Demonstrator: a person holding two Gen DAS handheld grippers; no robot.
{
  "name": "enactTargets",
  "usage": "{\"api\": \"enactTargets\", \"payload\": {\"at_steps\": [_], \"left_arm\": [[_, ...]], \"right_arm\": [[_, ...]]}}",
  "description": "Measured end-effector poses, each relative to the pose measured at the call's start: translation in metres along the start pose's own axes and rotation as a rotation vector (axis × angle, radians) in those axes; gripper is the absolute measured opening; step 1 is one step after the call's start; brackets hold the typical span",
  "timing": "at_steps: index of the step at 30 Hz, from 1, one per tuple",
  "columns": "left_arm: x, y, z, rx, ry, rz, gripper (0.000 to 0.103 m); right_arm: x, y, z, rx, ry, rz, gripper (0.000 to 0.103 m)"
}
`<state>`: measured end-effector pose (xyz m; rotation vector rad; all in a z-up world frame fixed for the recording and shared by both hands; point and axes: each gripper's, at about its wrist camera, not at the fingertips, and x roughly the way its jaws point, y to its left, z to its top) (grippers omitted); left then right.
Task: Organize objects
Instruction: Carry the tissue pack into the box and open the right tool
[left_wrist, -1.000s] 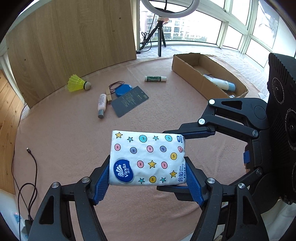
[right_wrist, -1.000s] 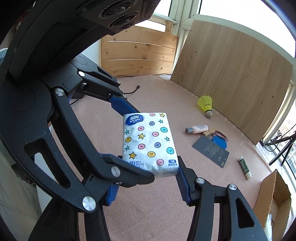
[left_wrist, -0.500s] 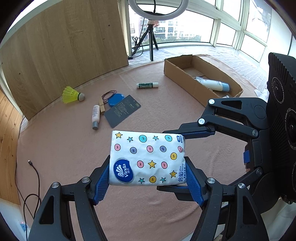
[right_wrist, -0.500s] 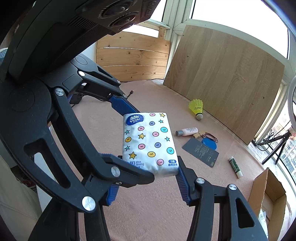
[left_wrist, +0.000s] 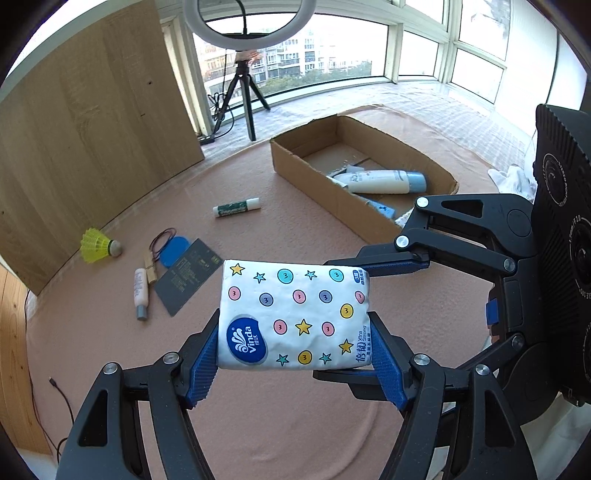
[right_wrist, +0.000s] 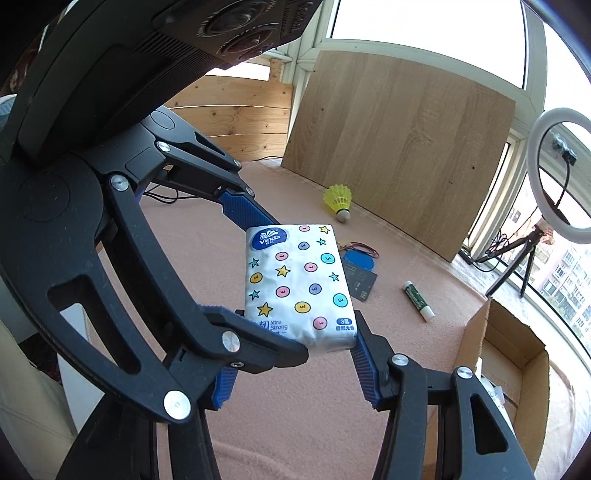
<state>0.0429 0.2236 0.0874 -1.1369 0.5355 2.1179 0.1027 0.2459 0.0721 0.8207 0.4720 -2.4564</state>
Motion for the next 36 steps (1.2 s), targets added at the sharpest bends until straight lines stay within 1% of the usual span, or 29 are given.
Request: {"api": "enactTargets", "payload": {"at_steps": [9, 15, 23, 26, 31, 33, 35, 36], "left_arm": [[0.026, -0.063, 0.057, 0.073, -0.005, -0.024, 0.075], [0.050, -0.106, 0.103, 0.120, -0.013, -0.040, 0.075], [0.080, -0.139, 0.152, 0.164, -0.008, -0.057, 0.075], [0.089, -0.144, 0.163, 0.175, -0.005, -0.062, 0.075], [0.100, -0.143, 0.172, 0.183, 0.003, -0.069, 0.076], [0.104, -0.143, 0.172, 0.178, 0.003, -0.053, 0.079], [0.107, -0.144, 0.170, 0.188, 0.005, 0.007, 0.090], [0.107, -0.144, 0.168, 0.196, 0.000, 0.032, 0.092]], "right_arm": [[-0.035, -0.057, -0.033, 0.052, -0.006, -0.058, 0.050], [-0.058, -0.103, -0.057, 0.081, -0.010, -0.099, 0.050], [-0.072, -0.155, -0.082, 0.115, -0.012, -0.133, 0.050], [-0.073, -0.167, -0.087, 0.124, -0.012, -0.140, 0.050], [-0.073, -0.178, -0.093, 0.138, -0.008, -0.149, 0.050], [-0.071, -0.179, -0.095, 0.137, -0.001, -0.169, 0.051], [-0.065, -0.179, -0.097, 0.144, 0.042, -0.196, 0.055], [-0.063, -0.179, -0.098, 0.141, 0.062, -0.213, 0.057]]}}
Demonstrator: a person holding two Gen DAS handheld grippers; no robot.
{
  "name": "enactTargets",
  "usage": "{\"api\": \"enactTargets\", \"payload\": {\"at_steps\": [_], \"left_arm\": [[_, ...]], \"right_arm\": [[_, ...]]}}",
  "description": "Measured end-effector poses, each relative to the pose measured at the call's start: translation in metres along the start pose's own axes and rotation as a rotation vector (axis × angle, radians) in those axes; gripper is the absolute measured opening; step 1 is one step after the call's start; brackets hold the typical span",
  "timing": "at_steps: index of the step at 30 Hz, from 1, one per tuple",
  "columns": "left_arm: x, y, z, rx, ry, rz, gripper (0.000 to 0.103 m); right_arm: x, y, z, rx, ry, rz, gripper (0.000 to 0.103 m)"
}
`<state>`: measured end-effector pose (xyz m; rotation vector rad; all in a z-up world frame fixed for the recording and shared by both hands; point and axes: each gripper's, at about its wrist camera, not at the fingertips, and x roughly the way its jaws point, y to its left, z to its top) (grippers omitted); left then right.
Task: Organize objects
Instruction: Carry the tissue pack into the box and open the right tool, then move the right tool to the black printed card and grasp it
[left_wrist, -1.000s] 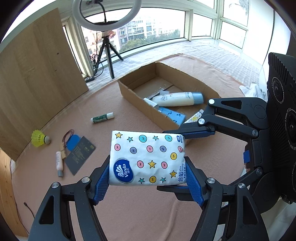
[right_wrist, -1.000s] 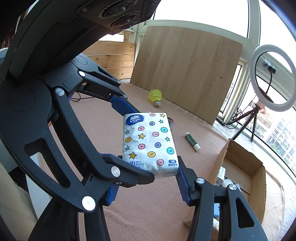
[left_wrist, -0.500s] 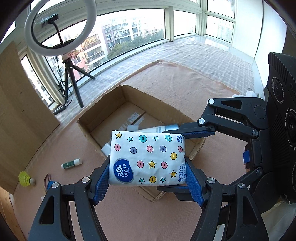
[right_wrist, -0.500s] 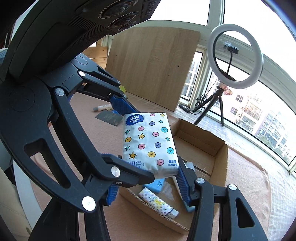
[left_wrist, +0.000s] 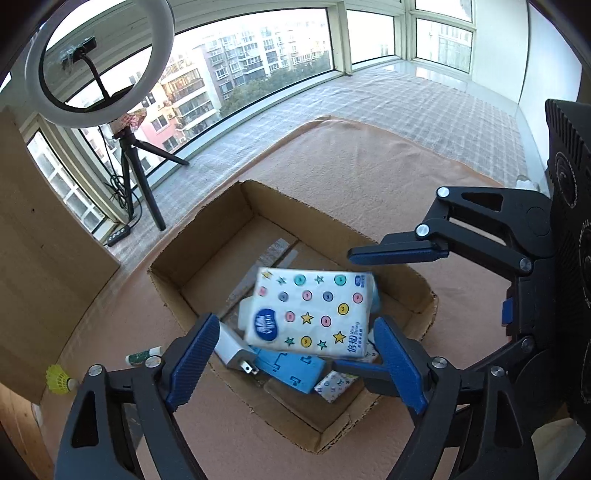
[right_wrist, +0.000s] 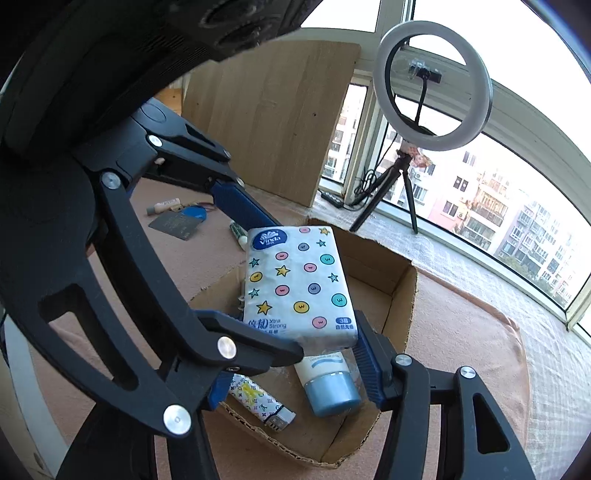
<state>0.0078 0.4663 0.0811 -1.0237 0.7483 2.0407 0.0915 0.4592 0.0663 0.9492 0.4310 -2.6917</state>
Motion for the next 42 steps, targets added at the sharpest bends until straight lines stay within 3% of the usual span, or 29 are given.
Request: {"api": "enactTargets", "payload": {"at_steps": [2, 11, 16, 21, 26, 31, 36, 42], "left_arm": [[-0.003, 0.004, -0.005, 0.000, -0.016, 0.000, 0.097], [-0.028, 0.045, -0.057, -0.064, -0.044, -0.016, 0.098], [-0.048, 0.089, -0.117, -0.138, -0.043, 0.016, 0.099], [-0.068, 0.146, -0.195, -0.263, -0.025, 0.057, 0.099], [-0.090, 0.194, -0.279, -0.428, 0.005, 0.088, 0.100], [-0.115, 0.212, -0.349, -0.549, 0.019, 0.109, 0.100], [-0.129, 0.216, -0.391, -0.639, 0.026, 0.135, 0.100], [-0.136, 0.219, -0.413, -0.686, 0.039, 0.152, 0.100]], "right_arm": [[-0.002, 0.001, -0.002, 0.007, 0.006, -0.029, 0.061], [0.000, 0.031, 0.005, 0.022, 0.037, -0.070, 0.063], [0.016, 0.073, 0.027, -0.012, 0.044, -0.060, 0.063], [0.041, 0.131, 0.054, -0.079, 0.076, 0.006, 0.065], [0.100, 0.168, 0.075, -0.025, 0.204, 0.051, 0.067], [0.165, 0.154, 0.115, 0.125, 0.251, 0.059, 0.067], [0.230, 0.127, 0.149, 0.238, 0.281, 0.076, 0.067], [0.270, 0.150, 0.149, 0.211, 0.369, 0.158, 0.066]]}}
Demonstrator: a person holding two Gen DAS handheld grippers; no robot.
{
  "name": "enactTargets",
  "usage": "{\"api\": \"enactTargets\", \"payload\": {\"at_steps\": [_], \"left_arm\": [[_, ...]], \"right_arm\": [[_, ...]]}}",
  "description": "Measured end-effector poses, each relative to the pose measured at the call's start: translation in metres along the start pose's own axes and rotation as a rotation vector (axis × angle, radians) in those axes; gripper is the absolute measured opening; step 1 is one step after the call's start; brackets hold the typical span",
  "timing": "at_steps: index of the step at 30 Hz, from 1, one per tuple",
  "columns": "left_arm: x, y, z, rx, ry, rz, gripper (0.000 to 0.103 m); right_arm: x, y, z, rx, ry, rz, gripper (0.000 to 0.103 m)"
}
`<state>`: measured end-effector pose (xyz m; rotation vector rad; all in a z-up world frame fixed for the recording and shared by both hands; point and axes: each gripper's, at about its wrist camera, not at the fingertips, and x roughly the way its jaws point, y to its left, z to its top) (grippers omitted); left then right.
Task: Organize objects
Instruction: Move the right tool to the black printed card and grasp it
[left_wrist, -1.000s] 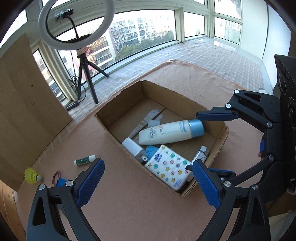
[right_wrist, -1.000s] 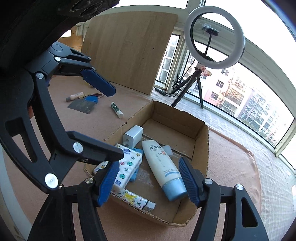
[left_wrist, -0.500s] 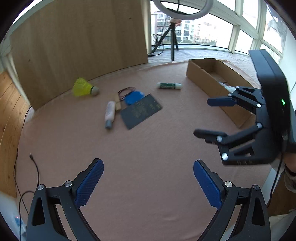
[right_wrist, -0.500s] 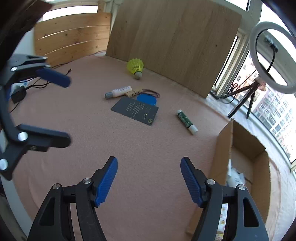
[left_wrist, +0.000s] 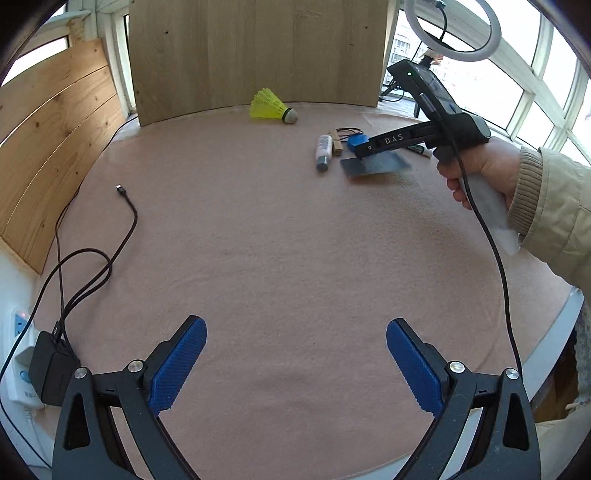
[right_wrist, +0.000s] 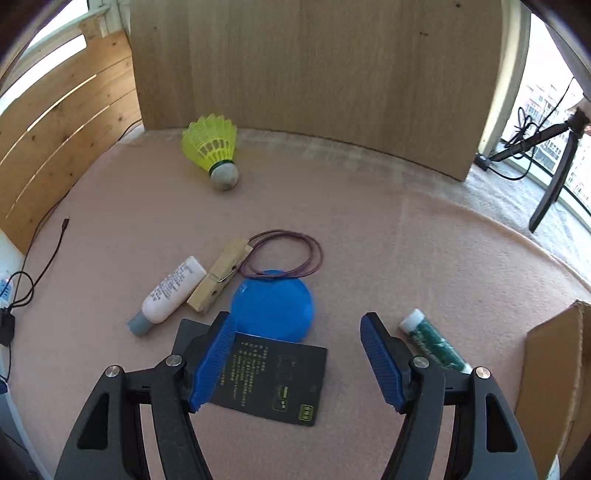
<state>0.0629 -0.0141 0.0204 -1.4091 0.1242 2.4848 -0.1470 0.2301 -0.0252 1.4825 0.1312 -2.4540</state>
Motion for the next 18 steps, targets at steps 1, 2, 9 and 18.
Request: {"api": "enactTargets", "payload": {"at_steps": [1, 2, 9, 18], "left_arm": [[0.001, 0.001, 0.000, -0.001, 0.002, 0.002, 0.100], [0.000, 0.002, -0.001, -0.001, 0.003, 0.001, 0.100], [0.008, -0.004, 0.009, 0.031, 0.006, -0.019, 0.100], [0.020, 0.003, 0.013, 0.012, 0.024, -0.011, 0.100]], "right_arm": [[0.002, 0.006, -0.004, -0.011, 0.003, -0.007, 0.067], [0.001, 0.012, -0.007, -0.031, 0.002, -0.017, 0.067], [-0.016, 0.048, -0.041, -0.127, 0.021, 0.039, 0.066], [-0.043, 0.088, -0.096, -0.336, 0.050, 0.115, 0.067]]}}
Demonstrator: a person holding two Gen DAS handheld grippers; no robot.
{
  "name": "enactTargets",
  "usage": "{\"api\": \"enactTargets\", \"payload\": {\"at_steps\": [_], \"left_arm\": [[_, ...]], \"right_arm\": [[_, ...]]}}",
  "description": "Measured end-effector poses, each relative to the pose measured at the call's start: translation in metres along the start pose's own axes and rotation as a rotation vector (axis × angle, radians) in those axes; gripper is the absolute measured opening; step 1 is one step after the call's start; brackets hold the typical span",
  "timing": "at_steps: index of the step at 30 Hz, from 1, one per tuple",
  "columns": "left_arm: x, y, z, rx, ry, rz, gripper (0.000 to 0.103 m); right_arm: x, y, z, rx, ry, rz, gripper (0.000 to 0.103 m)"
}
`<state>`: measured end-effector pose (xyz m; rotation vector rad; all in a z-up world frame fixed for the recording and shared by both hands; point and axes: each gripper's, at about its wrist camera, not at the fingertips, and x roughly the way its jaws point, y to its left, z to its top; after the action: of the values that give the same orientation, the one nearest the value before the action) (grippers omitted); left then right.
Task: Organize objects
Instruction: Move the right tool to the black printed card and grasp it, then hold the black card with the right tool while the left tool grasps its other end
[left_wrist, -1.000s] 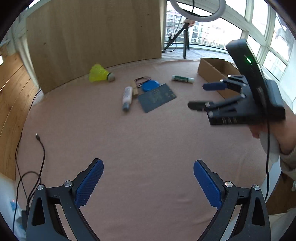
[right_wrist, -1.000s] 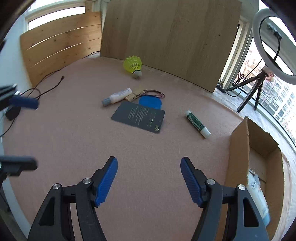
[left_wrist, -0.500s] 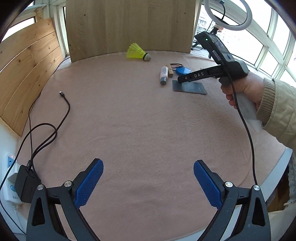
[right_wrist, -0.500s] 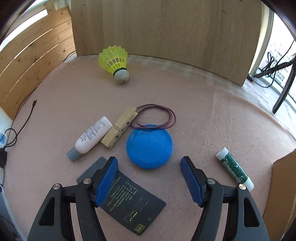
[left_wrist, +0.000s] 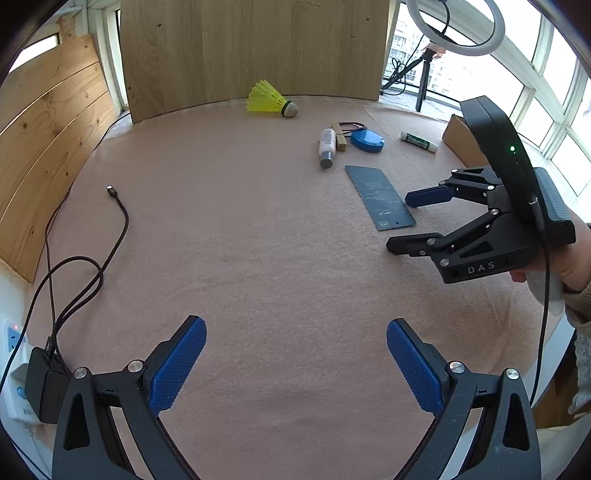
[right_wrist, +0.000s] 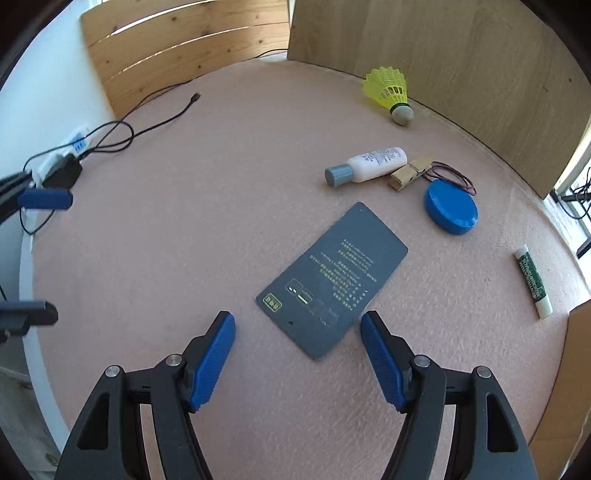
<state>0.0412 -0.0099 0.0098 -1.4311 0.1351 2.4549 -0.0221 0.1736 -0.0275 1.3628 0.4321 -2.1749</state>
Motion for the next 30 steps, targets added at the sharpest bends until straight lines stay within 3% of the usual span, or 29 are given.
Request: {"api": "enactTargets", "payload": {"at_steps": [5, 8, 11, 12, 15, 18, 21, 23, 26, 30], "left_arm": [[-0.001, 0.007, -0.001, -0.023, -0.004, 0.017, 0.100], [-0.002, 0.010, -0.002, -0.033, -0.004, 0.020, 0.100], [-0.004, 0.012, -0.004, -0.039, -0.007, 0.024, 0.100], [-0.004, 0.013, -0.004, -0.043, -0.009, 0.024, 0.100], [-0.006, 0.017, -0.004, -0.045, -0.018, 0.017, 0.100], [-0.008, 0.017, -0.004, -0.006, -0.053, -0.031, 0.100], [-0.008, 0.009, -0.008, 0.104, -0.107, -0.109, 0.100], [-0.004, -0.003, -0.012, 0.218, -0.116, -0.159, 0.100], [0.004, -0.028, -0.022, 0.413, -0.103, -0.249, 0.099], [0.017, -0.063, -0.037, 0.646, -0.063, -0.380, 0.089]], "right_arm": [[0.003, -0.011, 0.009, 0.168, -0.024, 0.009, 0.071], [0.011, -0.003, 0.021, 0.180, 0.000, -0.043, 0.074], [0.012, 0.004, 0.024, 0.138, 0.002, -0.082, 0.064], [0.010, 0.004, 0.024, 0.136, -0.001, -0.077, 0.052], [0.008, 0.004, 0.020, 0.089, 0.003, -0.035, 0.048], [0.002, 0.008, 0.011, -0.023, 0.004, 0.076, 0.048], [-0.008, 0.034, -0.009, -0.250, 0.031, 0.170, 0.048], [-0.015, 0.053, -0.026, -0.401, 0.049, 0.202, 0.048], [-0.031, 0.079, -0.056, -0.604, 0.064, 0.316, 0.048], [-0.042, 0.091, -0.079, -0.735, 0.086, 0.411, 0.048]]}}
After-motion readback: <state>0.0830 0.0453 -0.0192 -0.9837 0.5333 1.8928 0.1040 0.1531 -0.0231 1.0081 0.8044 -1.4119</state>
